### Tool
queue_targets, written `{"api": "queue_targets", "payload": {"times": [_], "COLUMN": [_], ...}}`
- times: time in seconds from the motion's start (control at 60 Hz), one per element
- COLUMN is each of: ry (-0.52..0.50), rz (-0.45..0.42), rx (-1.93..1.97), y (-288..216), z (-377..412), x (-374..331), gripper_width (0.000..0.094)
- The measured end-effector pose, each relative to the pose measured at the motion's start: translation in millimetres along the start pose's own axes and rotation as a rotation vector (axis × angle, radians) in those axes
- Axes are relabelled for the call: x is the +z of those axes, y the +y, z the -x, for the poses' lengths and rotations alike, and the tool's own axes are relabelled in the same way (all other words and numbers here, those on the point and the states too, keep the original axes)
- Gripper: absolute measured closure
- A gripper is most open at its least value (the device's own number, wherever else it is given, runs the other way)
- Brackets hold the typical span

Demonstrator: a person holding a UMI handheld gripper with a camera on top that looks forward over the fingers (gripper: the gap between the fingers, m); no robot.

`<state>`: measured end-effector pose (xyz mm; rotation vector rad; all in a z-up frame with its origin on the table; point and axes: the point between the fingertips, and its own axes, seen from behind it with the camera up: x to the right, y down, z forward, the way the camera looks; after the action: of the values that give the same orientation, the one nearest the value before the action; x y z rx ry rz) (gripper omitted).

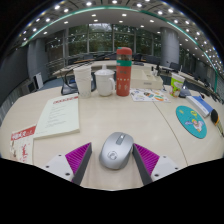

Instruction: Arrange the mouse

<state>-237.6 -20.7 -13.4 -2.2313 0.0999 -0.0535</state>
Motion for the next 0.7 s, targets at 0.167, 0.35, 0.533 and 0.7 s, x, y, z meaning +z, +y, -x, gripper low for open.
{"api": "queue_targets", "payload": {"times": [0.167, 0.35, 0.533, 0.7], "ry": [0.012, -0.004, -0.021, -0.070], "rz": [0.013, 0.015, 0.056, 0.039], "rx": [-0.025, -0.061, -0.120, -0.135], "y": [-13, -18, -19, -40], "z": [1, 7, 7, 16], "x": [19, 26, 27, 13], "gripper_width": [0.0247, 0.0464, 0.0557, 0.0583]}}
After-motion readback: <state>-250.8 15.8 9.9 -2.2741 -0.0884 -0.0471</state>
